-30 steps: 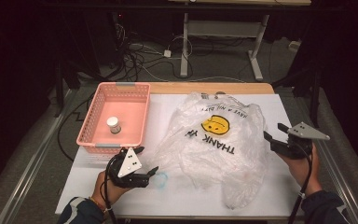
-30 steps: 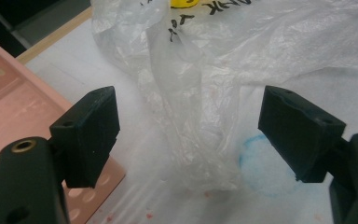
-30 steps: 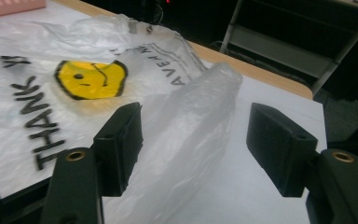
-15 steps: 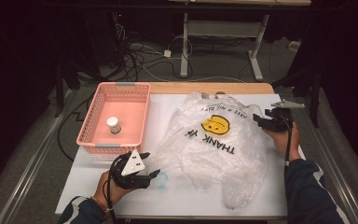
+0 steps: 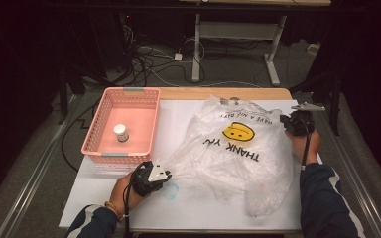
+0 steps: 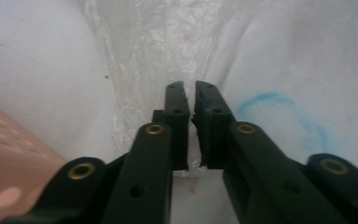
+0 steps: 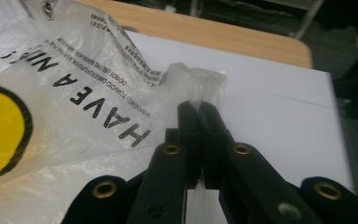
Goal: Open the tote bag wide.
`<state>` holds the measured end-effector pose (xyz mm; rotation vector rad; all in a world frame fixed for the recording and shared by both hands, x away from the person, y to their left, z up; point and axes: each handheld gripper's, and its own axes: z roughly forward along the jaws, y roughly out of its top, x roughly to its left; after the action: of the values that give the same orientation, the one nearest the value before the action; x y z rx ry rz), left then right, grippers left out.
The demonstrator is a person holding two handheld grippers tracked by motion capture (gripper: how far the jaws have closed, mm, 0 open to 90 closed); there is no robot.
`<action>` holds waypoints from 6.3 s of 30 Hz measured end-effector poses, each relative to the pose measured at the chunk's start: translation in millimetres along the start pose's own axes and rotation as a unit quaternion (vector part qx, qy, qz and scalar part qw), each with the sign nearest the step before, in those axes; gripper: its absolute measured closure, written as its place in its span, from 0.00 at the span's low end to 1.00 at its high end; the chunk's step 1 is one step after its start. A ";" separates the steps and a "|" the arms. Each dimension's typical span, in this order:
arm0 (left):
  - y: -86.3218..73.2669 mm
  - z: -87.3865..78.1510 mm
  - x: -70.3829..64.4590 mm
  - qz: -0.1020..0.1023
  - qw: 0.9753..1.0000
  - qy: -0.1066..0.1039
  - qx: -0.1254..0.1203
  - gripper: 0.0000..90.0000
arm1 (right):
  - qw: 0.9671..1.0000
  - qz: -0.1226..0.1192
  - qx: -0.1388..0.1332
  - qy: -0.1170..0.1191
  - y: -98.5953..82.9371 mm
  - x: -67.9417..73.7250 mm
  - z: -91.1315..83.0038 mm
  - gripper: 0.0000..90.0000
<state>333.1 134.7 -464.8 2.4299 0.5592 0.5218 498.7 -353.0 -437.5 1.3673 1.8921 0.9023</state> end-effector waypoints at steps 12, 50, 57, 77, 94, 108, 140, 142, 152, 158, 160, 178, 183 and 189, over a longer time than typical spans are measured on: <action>29.4 23.5 13.7 0.000 0.998 0.067 -0.005 0.96 | 0.996 0.072 -0.012 -0.049 -17.8 -33.6 -14.5 0.96; -32.8 -58.3 11.3 -0.084 0.982 0.108 -0.132 0.22 | 0.933 -0.270 0.052 0.232 -39.5 170.5 -51.7 0.45; -32.3 -56.3 11.8 -0.079 0.983 0.110 -0.125 0.22 | 0.933 -0.240 0.065 0.259 -43.5 173.0 -36.4 0.78; -31.8 -56.5 12.1 -0.075 0.984 0.109 -0.122 0.23 | 0.940 -0.227 0.011 0.256 -27.4 174.1 -68.5 1.00; -31.1 -53.2 11.8 -0.074 0.985 0.105 -0.116 0.23 | 0.944 -0.193 0.081 0.256 -34.8 177.3 -21.0 0.75; -31.4 -53.9 12.5 -0.074 0.985 0.107 -0.114 0.23 | 0.958 -0.192 0.011 0.214 -10.3 179.5 -51.1 1.00; -25.8 -92.2 82.3 -0.129 0.973 0.166 -0.100 0.22 | 0.953 -0.180 -0.199 0.139 42.3 179.3 -128.1 1.00; -24.6 -91.2 87.6 -0.133 0.973 0.163 -0.098 0.21 | 0.953 -0.181 -0.201 0.140 43.6 180.3 -129.2 1.00; -19.3 -72.4 132.9 -0.158 0.974 0.155 -0.054 0.20 | 0.950 -0.186 -0.201 0.152 43.2 181.2 -129.7 1.00; -13.8 -50.8 157.7 -0.169 0.974 0.149 -0.002 0.20 | 0.948 -0.195 -0.190 0.164 39.5 179.2 -129.1 1.00; -13.4 -40.8 166.0 -0.178 0.973 0.146 0.026 0.21 | 0.948 -0.198 -0.187 0.166 38.0 179.5 -128.9 1.00; -22.9 -7.9 202.3 -0.206 0.958 0.066 0.187 0.51 | 0.942 -0.219 -0.170 0.191 35.2 184.5 -126.5 1.00; -23.3 -10.0 203.6 -0.211 0.958 0.058 0.186 0.53 | 0.941 -0.220 -0.171 0.190 35.3 184.4 -126.9 1.00; -21.3 -20.9 201.0 -0.210 0.962 0.077 0.156 0.53 | 0.942 -0.217 -0.176 0.188 35.9 182.5 -128.4 1.00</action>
<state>485.2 259.9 -415.1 2.4625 1.2732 0.4700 365.9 -191.0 -352.7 0.5585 2.0622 1.2525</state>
